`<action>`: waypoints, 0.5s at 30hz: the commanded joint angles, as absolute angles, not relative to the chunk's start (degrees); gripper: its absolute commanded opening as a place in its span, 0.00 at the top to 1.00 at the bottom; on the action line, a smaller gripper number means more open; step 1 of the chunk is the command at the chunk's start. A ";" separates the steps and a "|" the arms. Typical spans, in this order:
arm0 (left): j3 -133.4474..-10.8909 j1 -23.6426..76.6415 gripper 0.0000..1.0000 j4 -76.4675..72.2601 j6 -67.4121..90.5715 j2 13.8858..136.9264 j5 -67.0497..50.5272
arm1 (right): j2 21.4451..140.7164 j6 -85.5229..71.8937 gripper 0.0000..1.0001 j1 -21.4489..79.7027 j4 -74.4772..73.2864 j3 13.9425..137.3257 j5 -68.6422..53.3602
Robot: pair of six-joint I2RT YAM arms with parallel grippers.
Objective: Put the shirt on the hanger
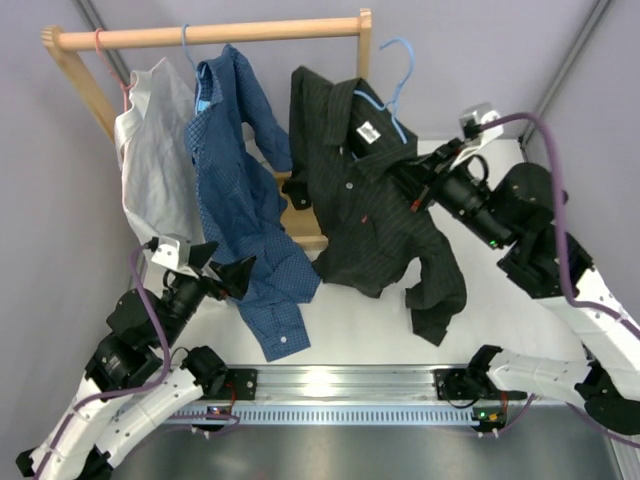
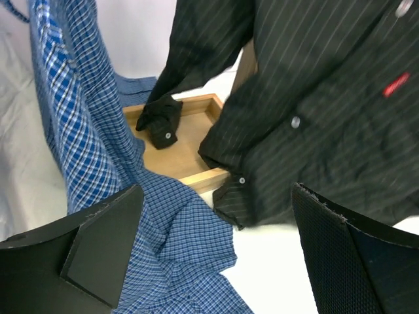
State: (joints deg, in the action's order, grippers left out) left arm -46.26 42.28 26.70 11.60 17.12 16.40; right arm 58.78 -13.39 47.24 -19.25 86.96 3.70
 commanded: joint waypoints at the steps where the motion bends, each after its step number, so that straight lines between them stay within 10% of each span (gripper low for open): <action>1: -45.44 42.01 0.02 24.08 10.72 16.79 19.60 | 56.87 -16.43 1.00 49.74 -6.34 81.66 7.03; 15: -42.98 20.09 0.02 19.25 12.65 17.23 12.51 | 79.34 -18.89 1.00 57.22 -17.20 104.64 31.89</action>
